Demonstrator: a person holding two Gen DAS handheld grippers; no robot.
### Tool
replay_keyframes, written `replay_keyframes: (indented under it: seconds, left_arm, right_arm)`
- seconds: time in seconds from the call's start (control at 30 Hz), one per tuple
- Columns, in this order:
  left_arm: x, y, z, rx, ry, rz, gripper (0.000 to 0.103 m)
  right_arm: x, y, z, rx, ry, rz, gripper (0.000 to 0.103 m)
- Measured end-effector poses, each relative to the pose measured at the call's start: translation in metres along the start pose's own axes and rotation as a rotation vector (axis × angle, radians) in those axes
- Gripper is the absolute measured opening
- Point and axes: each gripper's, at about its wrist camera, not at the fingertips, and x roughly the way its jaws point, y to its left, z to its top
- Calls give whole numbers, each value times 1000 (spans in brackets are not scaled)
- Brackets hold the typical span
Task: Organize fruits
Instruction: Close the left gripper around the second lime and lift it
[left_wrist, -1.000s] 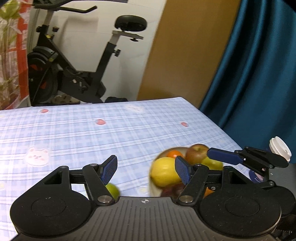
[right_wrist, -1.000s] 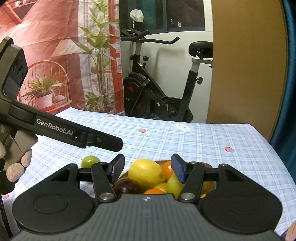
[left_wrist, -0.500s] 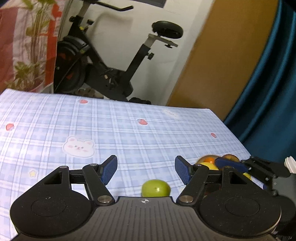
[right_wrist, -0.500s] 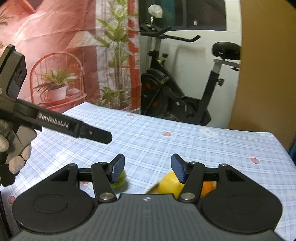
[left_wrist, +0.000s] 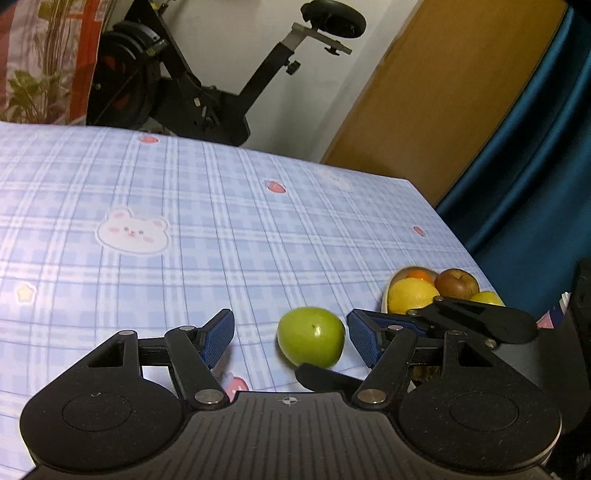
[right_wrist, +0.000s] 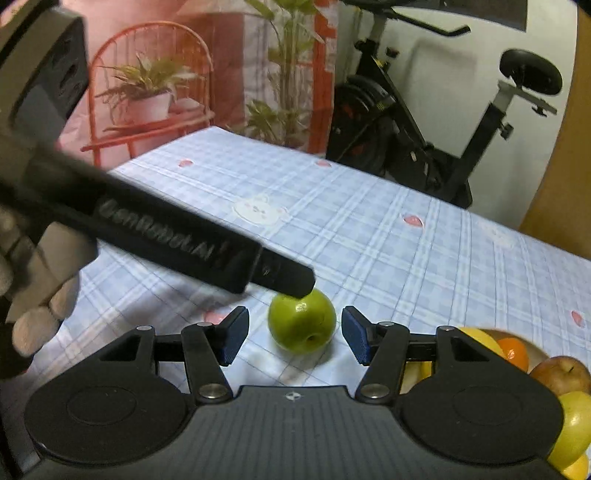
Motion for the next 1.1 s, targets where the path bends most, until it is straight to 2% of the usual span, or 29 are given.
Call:
replay_keyframes:
  seconds: [0.17, 0.27, 0.5, 0.7, 1.1]
  left_arm:
    - [7, -2, -4, 4, 20, -14, 70]
    - [12, -5, -6, 2, 32, -30, 69]
    - [23, -10, -12, 3, 53, -39, 53]
    - [27, -11, -15, 1, 56, -35, 47]
    - [18, -6, -20, -3, 55, -43, 47]
  right_arm:
    - [10, -8, 0, 52, 44, 22, 59]
    - [11, -10, 1, 64, 56, 36, 51]
    - [9, -11, 0, 74, 57, 42, 47]
    - [12, -11, 0, 82, 66, 40, 47]
    - [10, -11, -4, 87, 66, 46, 45]
